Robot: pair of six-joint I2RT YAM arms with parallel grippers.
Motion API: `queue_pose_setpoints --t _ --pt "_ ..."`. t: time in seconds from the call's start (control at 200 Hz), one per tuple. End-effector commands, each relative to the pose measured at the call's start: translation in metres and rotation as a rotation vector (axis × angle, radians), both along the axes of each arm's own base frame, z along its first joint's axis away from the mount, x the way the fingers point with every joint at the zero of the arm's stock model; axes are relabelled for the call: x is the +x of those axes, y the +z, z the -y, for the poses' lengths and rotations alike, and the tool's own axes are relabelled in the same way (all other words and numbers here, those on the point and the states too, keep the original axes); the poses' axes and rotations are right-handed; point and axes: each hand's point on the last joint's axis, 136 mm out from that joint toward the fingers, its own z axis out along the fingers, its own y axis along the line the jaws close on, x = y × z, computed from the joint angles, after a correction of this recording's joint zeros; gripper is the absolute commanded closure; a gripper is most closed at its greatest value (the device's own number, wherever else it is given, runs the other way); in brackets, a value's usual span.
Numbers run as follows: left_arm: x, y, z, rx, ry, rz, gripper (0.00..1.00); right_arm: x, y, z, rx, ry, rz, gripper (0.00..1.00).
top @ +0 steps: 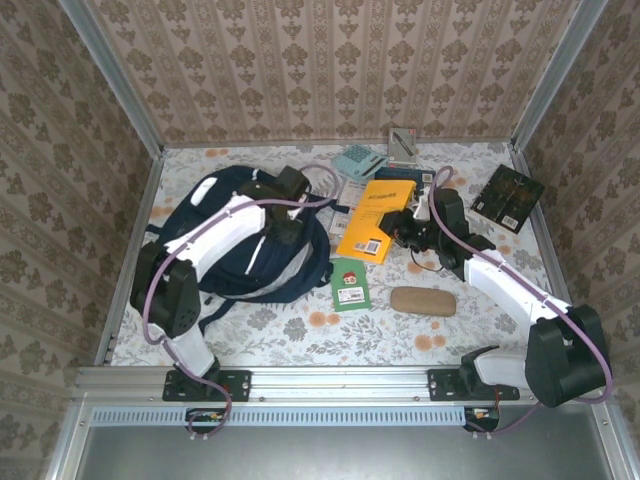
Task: Pack the student bag
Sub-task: Open the student bag at the middle-left of the table, then place the book in the student bag.
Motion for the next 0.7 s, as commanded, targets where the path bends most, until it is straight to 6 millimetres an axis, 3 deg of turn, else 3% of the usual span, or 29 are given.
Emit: queue_pose_setpoints --t 0.0,0.255,0.27,0.485,0.505,0.695 --pt "0.006 0.060 0.005 -0.132 0.017 0.085 1.00 0.009 0.057 -0.029 0.144 0.092 0.147 1.00" --pt "0.016 0.113 0.008 -0.357 0.038 0.115 1.00 0.013 0.081 -0.074 0.281 0.123 0.197 1.00" --pt "0.015 0.115 0.008 -0.367 0.037 0.112 1.00 0.016 0.073 -0.078 0.275 0.124 0.182 1.00" --pt "0.019 0.142 0.008 -0.483 0.054 0.132 1.00 0.028 0.053 -0.129 0.284 0.127 0.158 1.00" --pt "0.025 0.145 -0.001 -0.494 0.080 0.142 1.00 0.029 0.051 -0.134 0.284 0.125 0.156 1.00" --pt "0.026 0.161 -0.007 -0.568 0.110 0.158 1.00 0.045 0.032 -0.179 0.284 0.076 0.157 1.00"
